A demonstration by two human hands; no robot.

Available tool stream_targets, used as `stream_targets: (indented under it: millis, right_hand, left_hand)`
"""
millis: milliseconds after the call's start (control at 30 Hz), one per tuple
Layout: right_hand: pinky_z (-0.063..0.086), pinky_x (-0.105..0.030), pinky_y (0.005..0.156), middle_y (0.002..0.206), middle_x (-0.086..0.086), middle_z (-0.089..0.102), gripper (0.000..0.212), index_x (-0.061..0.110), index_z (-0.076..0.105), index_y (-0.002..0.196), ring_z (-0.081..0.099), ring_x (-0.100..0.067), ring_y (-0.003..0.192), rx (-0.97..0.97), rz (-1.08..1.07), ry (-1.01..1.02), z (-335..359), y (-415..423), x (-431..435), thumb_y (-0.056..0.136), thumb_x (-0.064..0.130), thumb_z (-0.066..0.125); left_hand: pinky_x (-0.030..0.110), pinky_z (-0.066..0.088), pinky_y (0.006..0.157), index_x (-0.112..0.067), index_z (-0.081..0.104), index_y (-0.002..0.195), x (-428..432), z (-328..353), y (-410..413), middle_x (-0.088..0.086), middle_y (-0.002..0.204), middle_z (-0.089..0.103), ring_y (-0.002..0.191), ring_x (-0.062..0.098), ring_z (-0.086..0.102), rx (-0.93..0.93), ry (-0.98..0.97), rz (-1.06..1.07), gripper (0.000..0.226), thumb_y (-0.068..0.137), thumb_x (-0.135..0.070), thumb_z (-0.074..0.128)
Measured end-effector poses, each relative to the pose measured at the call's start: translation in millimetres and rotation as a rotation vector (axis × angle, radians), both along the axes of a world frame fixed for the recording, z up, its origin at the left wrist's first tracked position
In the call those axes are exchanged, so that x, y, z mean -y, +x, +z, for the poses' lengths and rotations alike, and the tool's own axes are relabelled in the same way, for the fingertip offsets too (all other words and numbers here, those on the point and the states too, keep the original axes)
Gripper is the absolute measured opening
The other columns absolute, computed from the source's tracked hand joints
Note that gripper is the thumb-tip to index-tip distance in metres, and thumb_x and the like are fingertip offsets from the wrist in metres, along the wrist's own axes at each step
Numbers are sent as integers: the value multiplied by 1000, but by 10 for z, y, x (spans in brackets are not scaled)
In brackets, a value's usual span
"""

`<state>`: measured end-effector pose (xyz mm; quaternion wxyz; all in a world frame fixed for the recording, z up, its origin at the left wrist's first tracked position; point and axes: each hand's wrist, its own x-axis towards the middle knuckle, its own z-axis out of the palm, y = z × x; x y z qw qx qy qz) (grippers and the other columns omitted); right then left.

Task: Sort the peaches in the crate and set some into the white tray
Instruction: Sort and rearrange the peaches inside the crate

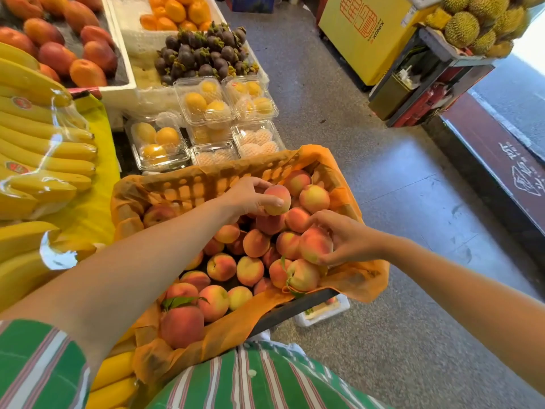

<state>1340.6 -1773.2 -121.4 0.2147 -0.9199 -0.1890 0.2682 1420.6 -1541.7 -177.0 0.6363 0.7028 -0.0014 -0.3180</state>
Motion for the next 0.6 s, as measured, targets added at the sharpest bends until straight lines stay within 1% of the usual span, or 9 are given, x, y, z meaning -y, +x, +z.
stream_targets:
  millis: [67,133,200,300,367,433,500,600]
  right_hand:
    - [41,-13,80,113,7,53,59,19,50,121,51,-7,100,32,27,-7,-57,0,-19,72,28,80]
    - [40,-14,78,112,7,54,58,18,49,122,51,-7,98,54,37,-41,-101,36,-11,73,30,78]
    - [41,-20,83,113,4,54,57,17,49,124,49,-9,100,55,52,-79,-135,74,3,76,33,76]
    - [39,-27,93,117,-2,51,59,18,48,132,44,-13,105,58,119,-130,-188,90,13,82,39,70]
    - [38,-28,100,124,-5,44,62,22,45,139,42,-16,112,72,142,-147,-227,88,38,84,43,66]
    - [37,-26,102,126,-4,40,63,26,44,141,42,-16,115,59,123,-117,-237,85,67,85,41,67]
    - [38,-27,100,124,-3,42,62,27,44,141,44,-15,114,34,98,-86,-229,89,85,85,38,68]
    - [43,-29,95,122,-1,46,58,24,47,138,47,-14,111,6,77,-60,-207,123,96,86,37,68]
  left_hand:
    - [44,57,86,-15,64,105,102,-17,19,7,106,65,98,22,63,98,123,29,39,72,-24,83]
    - [44,54,88,-16,65,108,191,-63,59,7,108,66,101,23,62,189,234,57,45,71,-32,84]
    - [44,51,91,-15,64,114,265,-92,96,8,113,66,104,25,61,265,306,63,51,71,-36,82]
    - [42,48,94,-12,61,123,357,-119,148,9,123,62,112,28,58,361,412,20,55,77,-37,77]
    - [41,46,97,-10,59,127,401,-168,183,10,127,60,118,29,55,402,483,-16,53,82,-34,73]
    - [43,46,98,-10,55,131,407,-221,201,11,130,58,120,29,53,421,538,-41,55,84,-35,70]
    - [44,46,97,-10,51,133,389,-245,201,11,131,57,118,29,54,435,562,-65,56,86,-35,68]
    - [44,47,96,-9,55,131,323,-202,190,11,131,58,118,29,55,488,577,-135,49,89,-34,64]
